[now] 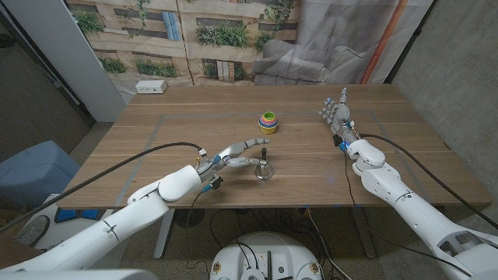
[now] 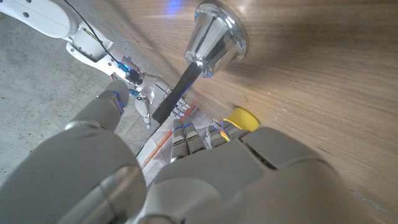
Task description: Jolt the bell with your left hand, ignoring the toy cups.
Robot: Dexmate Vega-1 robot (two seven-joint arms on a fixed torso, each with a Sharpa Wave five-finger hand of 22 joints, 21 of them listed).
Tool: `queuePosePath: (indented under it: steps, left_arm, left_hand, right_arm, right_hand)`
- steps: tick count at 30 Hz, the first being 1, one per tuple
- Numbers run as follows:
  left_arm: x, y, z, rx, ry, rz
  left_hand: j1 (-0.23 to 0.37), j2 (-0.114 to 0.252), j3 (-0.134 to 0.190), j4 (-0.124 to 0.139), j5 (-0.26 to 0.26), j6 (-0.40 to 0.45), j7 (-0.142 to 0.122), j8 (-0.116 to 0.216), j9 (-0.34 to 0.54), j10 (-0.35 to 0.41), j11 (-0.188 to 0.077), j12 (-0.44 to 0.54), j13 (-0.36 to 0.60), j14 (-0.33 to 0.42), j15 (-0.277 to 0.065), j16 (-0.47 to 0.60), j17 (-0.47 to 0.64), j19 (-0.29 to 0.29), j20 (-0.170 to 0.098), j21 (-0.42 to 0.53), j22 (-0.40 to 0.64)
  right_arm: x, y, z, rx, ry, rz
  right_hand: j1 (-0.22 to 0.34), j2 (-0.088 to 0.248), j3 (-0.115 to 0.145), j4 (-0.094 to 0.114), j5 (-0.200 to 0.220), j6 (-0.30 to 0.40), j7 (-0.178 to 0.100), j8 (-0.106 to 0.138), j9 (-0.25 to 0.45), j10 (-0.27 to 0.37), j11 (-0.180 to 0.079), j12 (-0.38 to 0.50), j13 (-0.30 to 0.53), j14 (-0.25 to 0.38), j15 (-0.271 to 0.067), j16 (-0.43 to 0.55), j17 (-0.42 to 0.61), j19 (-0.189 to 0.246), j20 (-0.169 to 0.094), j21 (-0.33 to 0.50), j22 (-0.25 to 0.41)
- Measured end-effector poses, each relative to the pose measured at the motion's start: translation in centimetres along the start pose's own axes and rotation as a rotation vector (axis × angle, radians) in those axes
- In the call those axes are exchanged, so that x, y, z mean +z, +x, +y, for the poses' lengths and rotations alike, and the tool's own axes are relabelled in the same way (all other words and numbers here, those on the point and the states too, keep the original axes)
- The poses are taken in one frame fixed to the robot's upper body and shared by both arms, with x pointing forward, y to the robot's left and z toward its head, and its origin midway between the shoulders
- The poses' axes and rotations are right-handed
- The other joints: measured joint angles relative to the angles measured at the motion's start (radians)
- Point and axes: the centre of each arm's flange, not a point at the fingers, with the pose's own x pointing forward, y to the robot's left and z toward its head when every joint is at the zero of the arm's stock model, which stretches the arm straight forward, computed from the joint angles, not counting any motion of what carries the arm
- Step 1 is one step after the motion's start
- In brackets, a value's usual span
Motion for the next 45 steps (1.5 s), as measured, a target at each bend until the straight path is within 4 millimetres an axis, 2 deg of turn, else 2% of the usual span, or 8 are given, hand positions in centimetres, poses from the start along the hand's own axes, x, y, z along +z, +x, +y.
queuePosePath:
  steps: [7,18,26,32,45]
  left_arm:
    - [-0.5,0.4,-0.5,0.002,-0.008,0.009]
    - [-1.1,0.7,-1.0,0.021,-0.014,0.027]
    - [-1.4,0.7,-1.1,0.060,-0.017,0.038]
    - [-1.5,0.7,-1.2,0.091,-0.020,0.046]
    - [-1.7,0.9,-1.4,0.152,-0.035,0.059]
  left_hand:
    - [0.044,0.017,0.004,0.004,0.000,0.057,0.004,0.007,0.000,0.048,0.005,0.008,0.000,0.046,0.000,0.007,0.000,0.032,0.008,0.008,-0.003]
    - [0.097,0.019,0.001,0.001,0.000,0.130,0.003,0.011,0.000,0.139,-0.002,0.015,0.000,0.124,-0.001,0.011,-0.002,0.099,0.006,0.016,-0.003]
    - [0.159,0.017,-0.035,0.001,0.000,0.220,0.009,0.011,0.000,0.250,-0.007,0.022,0.000,0.226,-0.002,0.011,-0.002,0.194,0.011,0.023,-0.003]
    - [0.198,0.015,-0.064,0.005,0.000,0.297,0.015,0.011,0.000,0.340,-0.021,0.031,0.000,0.295,-0.003,0.015,-0.002,0.257,0.006,0.023,-0.002]
    - [0.268,0.021,-0.115,0.004,-0.005,0.463,0.030,0.011,0.000,0.490,-0.025,0.031,0.000,0.405,-0.006,0.015,-0.002,0.327,0.005,0.023,0.000]
  right_arm:
    - [0.0,0.0,0.0,0.000,0.000,0.000]
    - [0.0,0.0,0.0,0.000,0.000,0.000]
    - [0.0,0.0,0.0,0.000,0.000,0.000]
    - [0.0,0.0,0.0,0.000,0.000,0.000]
    - [0.0,0.0,0.0,0.000,0.000,0.000]
  right_hand:
    - [0.000,0.000,0.000,0.000,0.000,0.000,0.000,0.000,0.000,0.000,0.000,0.000,0.000,0.000,0.000,0.000,0.000,0.000,0.000,0.000,0.000]
    - [0.000,0.000,0.000,0.000,0.000,0.000,0.000,0.000,0.000,0.000,0.000,0.000,0.000,0.000,0.000,0.000,0.000,0.000,0.000,0.000,0.000]
    - [0.000,0.000,0.000,0.000,0.000,0.000,0.000,0.000,0.000,0.000,0.000,0.000,0.000,0.000,0.000,0.000,0.000,0.000,0.000,0.000,0.000]
    - [0.000,0.000,0.000,0.000,0.000,0.000,0.000,0.000,0.000,0.000,0.000,0.000,0.000,0.000,0.000,0.000,0.000,0.000,0.000,0.000,0.000]
    - [0.000,0.000,0.000,0.000,0.000,0.000,0.000,0.000,0.000,0.000,0.000,0.000,0.000,0.000,0.000,0.000,0.000,0.000,0.000,0.000,0.000]
